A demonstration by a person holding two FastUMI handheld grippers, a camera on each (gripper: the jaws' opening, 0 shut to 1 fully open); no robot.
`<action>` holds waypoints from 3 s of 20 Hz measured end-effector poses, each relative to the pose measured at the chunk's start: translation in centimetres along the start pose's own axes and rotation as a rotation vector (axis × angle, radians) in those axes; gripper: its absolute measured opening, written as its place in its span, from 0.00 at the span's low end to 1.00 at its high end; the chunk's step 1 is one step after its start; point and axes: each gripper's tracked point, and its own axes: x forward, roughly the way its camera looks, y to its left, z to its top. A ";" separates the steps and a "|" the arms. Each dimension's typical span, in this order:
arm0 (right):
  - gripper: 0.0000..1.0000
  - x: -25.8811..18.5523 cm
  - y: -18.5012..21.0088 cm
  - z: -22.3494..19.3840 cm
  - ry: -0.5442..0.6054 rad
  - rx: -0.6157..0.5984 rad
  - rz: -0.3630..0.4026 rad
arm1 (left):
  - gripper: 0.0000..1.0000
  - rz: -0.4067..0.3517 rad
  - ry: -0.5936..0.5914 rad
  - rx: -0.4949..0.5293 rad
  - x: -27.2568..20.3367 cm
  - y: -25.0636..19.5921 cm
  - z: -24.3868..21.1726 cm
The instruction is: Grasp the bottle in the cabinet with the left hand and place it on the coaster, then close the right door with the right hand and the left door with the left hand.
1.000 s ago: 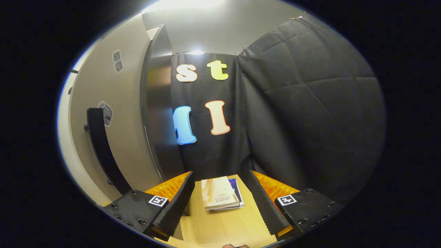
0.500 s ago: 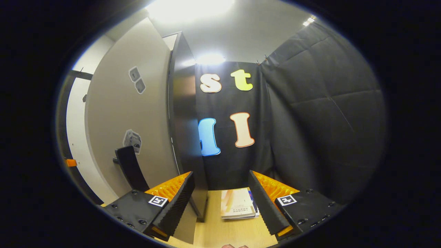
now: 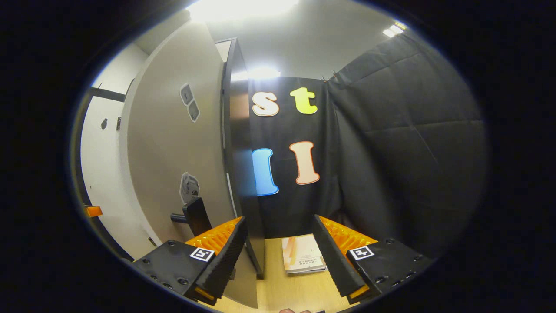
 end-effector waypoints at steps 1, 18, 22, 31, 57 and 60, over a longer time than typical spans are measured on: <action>0.97 -0.2 0.1 0.2 -0.014 -0.014 -0.012 | 0.96 -0.013 0.005 0.007 0.2 0.1 -0.3; 0.95 -1.3 9.4 -0.7 -0.035 0.011 0.045 | 0.96 -0.130 -0.018 -0.028 -1.7 3.2 -1.6; 0.95 -0.5 12.3 -1.2 -0.025 0.051 0.080 | 0.95 -0.151 -0.014 -0.034 -2.4 3.5 -1.9; 0.97 0.6 18.3 -1.9 -0.038 0.104 0.154 | 0.95 -0.078 -0.027 -0.089 -4.6 9.1 -2.8; 0.96 -1.1 17.5 -5.1 -0.023 0.036 0.024 | 0.95 0.053 -0.165 0.125 2.5 25.6 5.0; 0.97 -1.4 17.0 -5.7 -0.002 0.005 0.015 | 0.96 -0.015 -0.167 0.108 4.5 24.4 5.3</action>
